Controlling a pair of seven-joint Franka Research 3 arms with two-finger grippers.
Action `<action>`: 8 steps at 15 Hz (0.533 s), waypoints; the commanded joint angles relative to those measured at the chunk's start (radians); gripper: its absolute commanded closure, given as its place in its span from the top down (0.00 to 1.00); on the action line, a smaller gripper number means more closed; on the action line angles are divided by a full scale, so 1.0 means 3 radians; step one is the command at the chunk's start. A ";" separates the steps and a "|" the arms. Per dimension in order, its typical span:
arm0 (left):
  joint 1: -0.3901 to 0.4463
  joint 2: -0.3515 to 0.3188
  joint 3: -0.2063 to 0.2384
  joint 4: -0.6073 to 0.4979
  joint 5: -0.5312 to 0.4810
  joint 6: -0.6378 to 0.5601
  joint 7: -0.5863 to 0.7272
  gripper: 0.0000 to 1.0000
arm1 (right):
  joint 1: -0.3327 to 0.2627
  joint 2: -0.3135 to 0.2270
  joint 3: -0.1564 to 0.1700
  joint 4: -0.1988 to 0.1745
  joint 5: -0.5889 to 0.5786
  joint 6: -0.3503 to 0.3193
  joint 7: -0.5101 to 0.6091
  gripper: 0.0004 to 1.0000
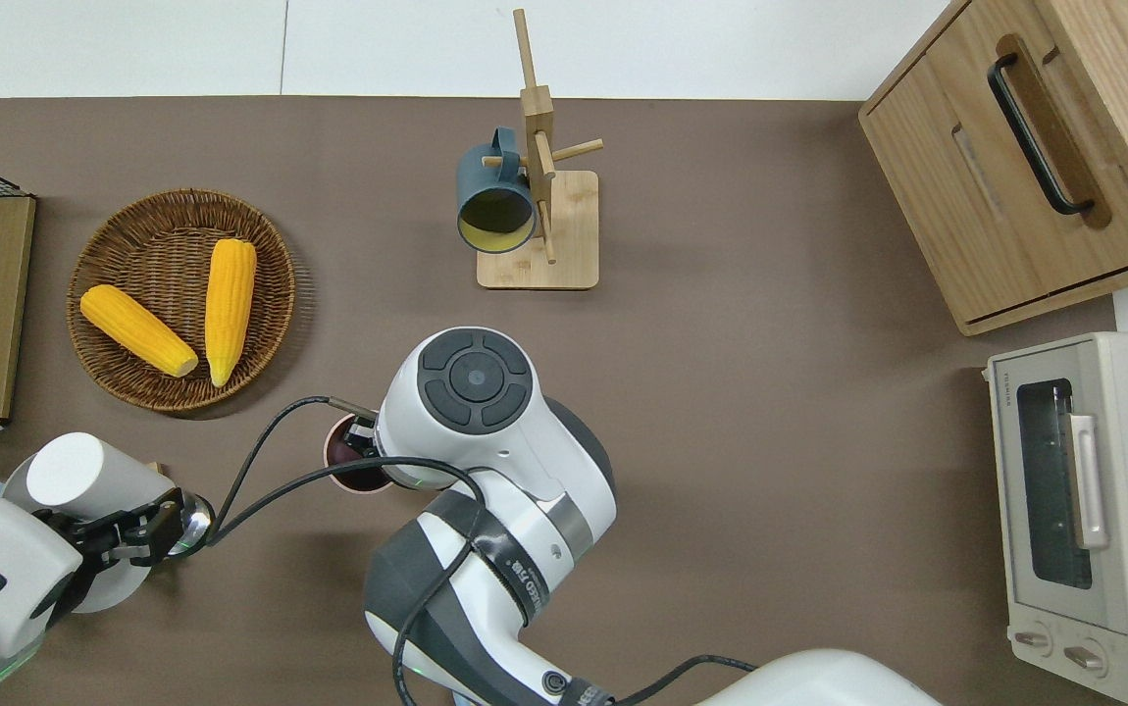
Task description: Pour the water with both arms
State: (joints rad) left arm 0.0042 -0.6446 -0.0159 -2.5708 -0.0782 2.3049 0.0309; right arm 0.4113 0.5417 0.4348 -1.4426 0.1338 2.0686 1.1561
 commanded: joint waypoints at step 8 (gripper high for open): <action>-0.0070 -0.0132 0.0038 -0.0031 0.0020 -0.0033 -0.0072 0.00 | 0.0260 0.0454 0.0013 0.0120 -0.0502 0.0647 0.0564 0.03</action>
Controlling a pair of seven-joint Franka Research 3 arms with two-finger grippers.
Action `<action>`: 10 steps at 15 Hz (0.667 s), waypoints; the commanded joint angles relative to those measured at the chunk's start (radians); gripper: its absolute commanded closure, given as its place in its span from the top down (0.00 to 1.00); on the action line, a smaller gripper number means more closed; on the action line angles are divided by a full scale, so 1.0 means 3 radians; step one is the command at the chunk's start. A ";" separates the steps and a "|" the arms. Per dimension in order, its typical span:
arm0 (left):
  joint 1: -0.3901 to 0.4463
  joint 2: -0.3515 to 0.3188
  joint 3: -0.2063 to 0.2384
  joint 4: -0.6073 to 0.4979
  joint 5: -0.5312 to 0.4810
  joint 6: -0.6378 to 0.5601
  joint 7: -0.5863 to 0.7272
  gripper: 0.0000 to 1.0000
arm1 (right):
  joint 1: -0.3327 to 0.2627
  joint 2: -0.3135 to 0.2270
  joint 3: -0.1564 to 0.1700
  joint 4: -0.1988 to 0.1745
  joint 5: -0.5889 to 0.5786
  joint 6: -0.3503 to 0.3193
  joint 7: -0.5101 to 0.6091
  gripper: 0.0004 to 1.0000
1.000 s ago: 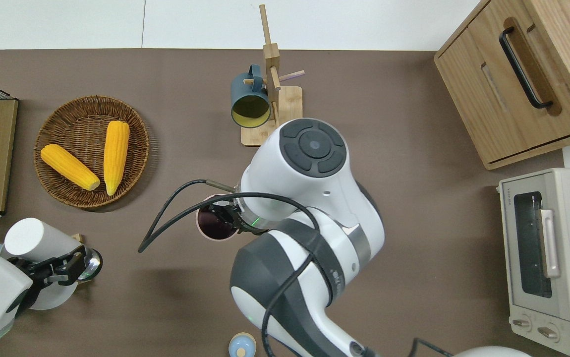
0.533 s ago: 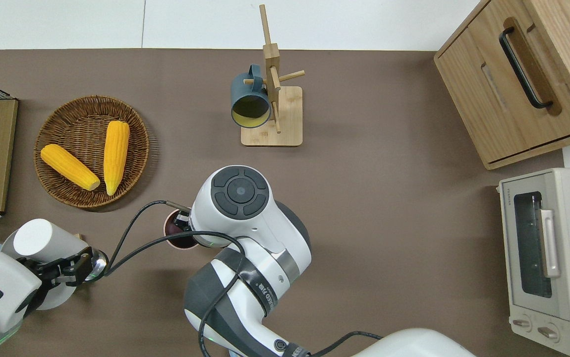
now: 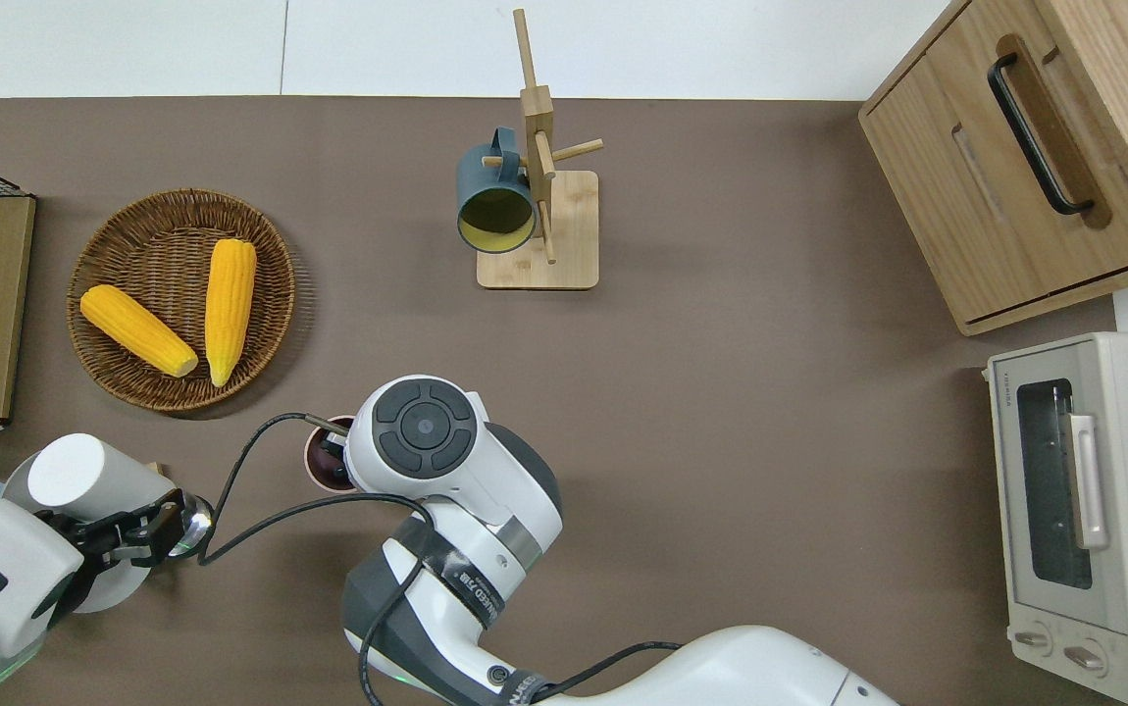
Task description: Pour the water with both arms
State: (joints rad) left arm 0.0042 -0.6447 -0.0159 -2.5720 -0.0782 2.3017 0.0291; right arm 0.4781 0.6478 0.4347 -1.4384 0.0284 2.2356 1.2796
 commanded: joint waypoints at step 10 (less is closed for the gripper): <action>-0.0070 -0.0132 0.0038 -0.0037 0.0015 -0.0058 -0.0061 0.00 | 0.0043 0.0111 -0.0022 0.0147 -0.0141 0.0045 0.0158 0.98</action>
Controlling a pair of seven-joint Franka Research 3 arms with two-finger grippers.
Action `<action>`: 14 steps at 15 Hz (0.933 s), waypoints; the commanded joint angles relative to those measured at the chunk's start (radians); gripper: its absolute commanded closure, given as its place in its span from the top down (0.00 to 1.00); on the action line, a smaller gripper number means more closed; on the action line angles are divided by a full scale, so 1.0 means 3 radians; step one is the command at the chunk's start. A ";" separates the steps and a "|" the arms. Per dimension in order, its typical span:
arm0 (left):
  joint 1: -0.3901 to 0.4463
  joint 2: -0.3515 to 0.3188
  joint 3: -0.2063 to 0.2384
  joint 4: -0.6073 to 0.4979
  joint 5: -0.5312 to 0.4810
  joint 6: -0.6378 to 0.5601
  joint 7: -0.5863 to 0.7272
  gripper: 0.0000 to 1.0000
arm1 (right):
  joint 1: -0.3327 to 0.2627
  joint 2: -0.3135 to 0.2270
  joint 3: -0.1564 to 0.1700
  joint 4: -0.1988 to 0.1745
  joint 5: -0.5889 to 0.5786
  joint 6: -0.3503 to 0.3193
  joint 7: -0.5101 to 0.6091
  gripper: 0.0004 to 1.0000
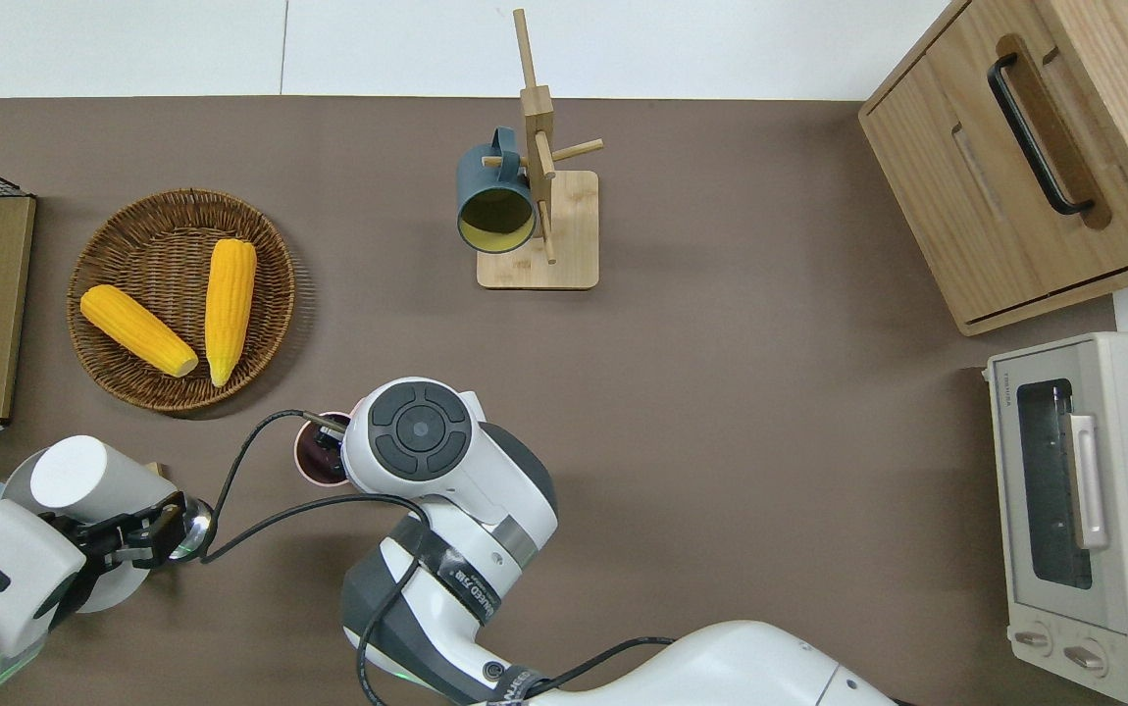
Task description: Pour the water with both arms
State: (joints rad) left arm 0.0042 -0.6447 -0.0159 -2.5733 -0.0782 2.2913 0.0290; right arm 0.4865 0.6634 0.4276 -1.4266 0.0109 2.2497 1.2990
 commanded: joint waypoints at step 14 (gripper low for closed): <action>-0.0469 -0.0173 0.0032 -0.0166 -0.0123 -0.0106 -0.0091 0.00 | -0.0741 -0.0764 -0.0841 0.0813 -0.0372 -0.2809 -0.4304 0.98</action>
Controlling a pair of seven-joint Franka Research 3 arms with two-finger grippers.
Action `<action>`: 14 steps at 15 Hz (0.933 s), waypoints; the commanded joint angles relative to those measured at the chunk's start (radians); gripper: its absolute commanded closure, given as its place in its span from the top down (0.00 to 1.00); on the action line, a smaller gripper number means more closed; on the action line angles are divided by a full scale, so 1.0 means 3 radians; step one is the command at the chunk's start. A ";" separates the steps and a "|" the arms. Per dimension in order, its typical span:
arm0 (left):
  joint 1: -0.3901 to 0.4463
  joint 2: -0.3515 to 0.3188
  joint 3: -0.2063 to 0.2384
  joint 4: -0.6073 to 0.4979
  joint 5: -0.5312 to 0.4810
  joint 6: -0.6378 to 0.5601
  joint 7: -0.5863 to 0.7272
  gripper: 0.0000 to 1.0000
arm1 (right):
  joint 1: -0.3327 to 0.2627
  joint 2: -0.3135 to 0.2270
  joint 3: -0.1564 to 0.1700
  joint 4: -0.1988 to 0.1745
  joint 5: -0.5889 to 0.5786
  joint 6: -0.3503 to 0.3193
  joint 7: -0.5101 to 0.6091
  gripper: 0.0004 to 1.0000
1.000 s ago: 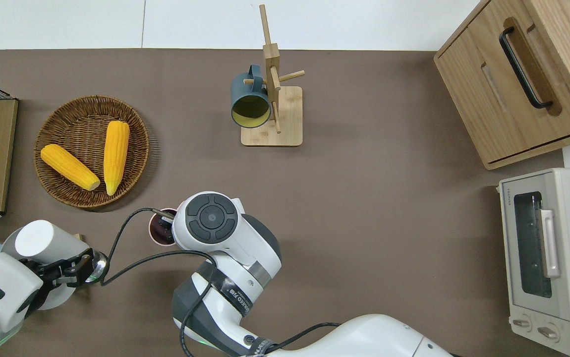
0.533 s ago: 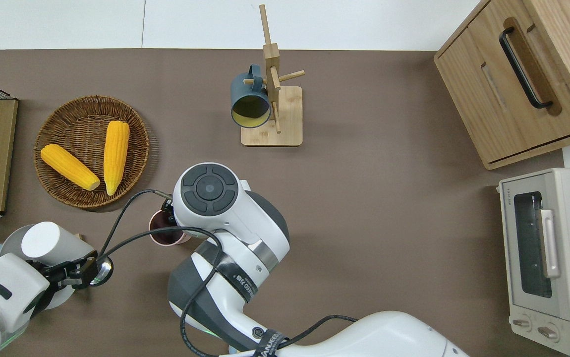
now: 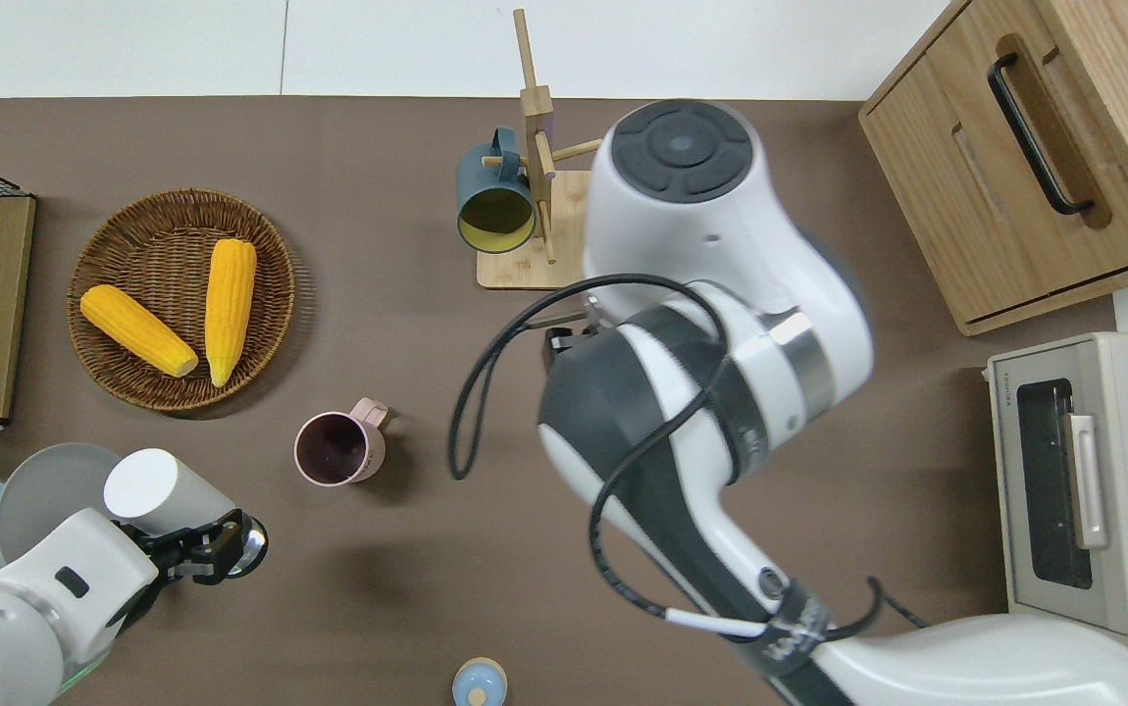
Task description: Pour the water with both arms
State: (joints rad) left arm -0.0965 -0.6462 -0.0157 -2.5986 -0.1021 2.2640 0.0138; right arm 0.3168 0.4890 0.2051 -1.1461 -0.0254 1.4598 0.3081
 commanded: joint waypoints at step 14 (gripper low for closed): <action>-0.0343 -0.0014 0.0032 -0.0097 -0.0054 -0.0005 -0.0041 0.00 | -0.1066 -0.1144 -0.0546 -0.0715 -0.0110 0.0171 -0.1412 0.98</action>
State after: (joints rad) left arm -0.1782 -0.6421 -0.0162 -2.6271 -0.1042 2.2633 0.0128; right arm 0.0291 0.2030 0.0312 -1.3015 -0.0908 1.4843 -0.1936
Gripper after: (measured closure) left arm 0.366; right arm 0.013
